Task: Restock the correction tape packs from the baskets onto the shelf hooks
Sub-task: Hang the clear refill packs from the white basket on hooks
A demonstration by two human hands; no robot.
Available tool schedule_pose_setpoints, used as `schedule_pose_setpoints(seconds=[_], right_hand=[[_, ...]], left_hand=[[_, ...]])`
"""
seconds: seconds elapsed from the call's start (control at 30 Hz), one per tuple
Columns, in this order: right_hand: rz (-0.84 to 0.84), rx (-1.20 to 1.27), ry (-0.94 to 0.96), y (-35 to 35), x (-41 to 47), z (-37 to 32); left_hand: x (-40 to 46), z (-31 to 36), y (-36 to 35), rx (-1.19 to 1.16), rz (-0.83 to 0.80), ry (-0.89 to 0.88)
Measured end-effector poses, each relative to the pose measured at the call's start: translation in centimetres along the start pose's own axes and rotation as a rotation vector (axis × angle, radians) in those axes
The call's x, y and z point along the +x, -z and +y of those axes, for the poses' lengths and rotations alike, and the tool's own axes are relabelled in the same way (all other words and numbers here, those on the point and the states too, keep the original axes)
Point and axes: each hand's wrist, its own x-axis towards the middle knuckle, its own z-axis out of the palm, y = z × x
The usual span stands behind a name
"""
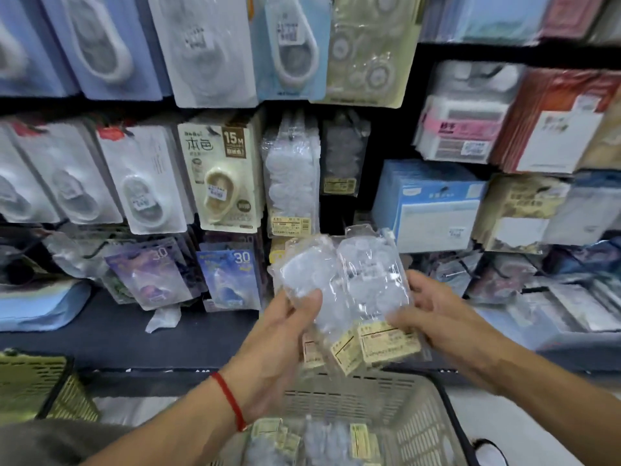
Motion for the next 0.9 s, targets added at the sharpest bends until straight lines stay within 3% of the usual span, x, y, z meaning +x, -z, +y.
schedule_pose_setpoints(seconds=[0.1,0.3,0.47,0.63,0.9], right_hand=[[0.07,0.008,0.067,-0.5,0.9,-0.9],[0.255,-0.05,0.262,-1.9,3.1,-1.8],[0.408,0.015,0.345,-1.7,5.2,-4.2],[0.426,0.035,0.345,-1.6,6.7,-6.4],[0.446,0.15,0.358,-1.8,6.8,-6.4]], left_hand=[[1.2,2.9,0.3,0.257,0.0,-0.133],[4.4,6.7,0.2,0.454,-0.103,-0.379],[5.7,7.8,0.8,0.549,0.087,-0.57],[5.5,8.1,1.1,0.547,0.237,-0.676],[4.8,9.1,1.8,0.479,0.213,-0.716]])
